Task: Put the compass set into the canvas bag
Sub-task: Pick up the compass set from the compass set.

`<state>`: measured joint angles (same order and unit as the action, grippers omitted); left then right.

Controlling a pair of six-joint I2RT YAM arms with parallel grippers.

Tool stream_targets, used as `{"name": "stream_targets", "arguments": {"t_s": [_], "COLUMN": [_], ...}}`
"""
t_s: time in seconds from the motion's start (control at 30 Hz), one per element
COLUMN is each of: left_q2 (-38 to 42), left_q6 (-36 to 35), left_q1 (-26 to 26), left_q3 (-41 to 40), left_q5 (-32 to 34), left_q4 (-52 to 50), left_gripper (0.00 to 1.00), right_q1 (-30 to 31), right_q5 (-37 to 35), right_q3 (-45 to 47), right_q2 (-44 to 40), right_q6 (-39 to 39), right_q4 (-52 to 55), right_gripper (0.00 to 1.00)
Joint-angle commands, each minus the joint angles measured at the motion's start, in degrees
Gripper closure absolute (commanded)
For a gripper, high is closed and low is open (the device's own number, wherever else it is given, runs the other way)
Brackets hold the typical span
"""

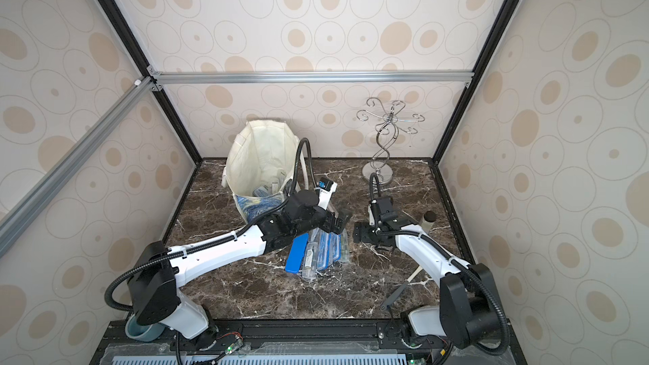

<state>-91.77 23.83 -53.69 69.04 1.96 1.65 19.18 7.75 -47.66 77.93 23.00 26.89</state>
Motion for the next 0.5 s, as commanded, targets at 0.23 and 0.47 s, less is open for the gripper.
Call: {"name": "stream_targets", "arguments": {"t_s": [0.23,0.47], "left_q2": [5.10,7.11], "left_q6": [5.68,6.84], "left_q1": [-0.01,-0.01], "left_q3": [-7.52,-10.83], "left_q5": [3.68,5.40], "left_q4": [4.75,5.01], "left_gripper": [0.00,0.00], "right_q1": [3.18,3.32], "right_q5": [8.38,10.82], "right_q3": [-2.21,-6.83], "right_q2": [7.68,14.89], "right_q6": [3.24,4.11], "right_q4": [-10.45,-15.13], "right_gripper": [0.25,0.36]}}
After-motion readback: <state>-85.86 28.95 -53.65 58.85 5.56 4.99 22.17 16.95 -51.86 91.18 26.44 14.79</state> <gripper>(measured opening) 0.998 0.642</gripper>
